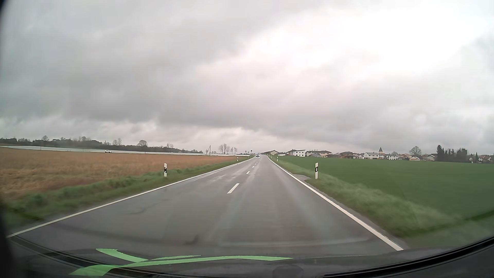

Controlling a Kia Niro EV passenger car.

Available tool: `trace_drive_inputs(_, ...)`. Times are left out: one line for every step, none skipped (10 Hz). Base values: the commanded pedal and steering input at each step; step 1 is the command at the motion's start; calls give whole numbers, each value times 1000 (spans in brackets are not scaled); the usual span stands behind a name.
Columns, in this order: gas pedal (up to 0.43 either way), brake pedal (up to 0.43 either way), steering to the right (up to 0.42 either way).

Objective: Follow the waypoints while adhering to traffic rules and regulations

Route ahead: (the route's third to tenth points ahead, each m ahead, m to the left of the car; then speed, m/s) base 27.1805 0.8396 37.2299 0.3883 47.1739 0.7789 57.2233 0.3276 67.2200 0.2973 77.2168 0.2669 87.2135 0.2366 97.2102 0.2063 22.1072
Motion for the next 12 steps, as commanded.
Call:
trace_drive_inputs(67,0,3)
trace_drive_inputs(67,0,3)
trace_drive_inputs(59,0,3)
trace_drive_inputs(47,0,3)
trace_drive_inputs(47,0,3)
trace_drive_inputs(20,0,3)
trace_drive_inputs(0,0,1)
trace_drive_inputs(0,0,0)
trace_drive_inputs(0,0,0)
trace_drive_inputs(0,0,0)
trace_drive_inputs(0,0,0)
trace_drive_inputs(0,0,0)
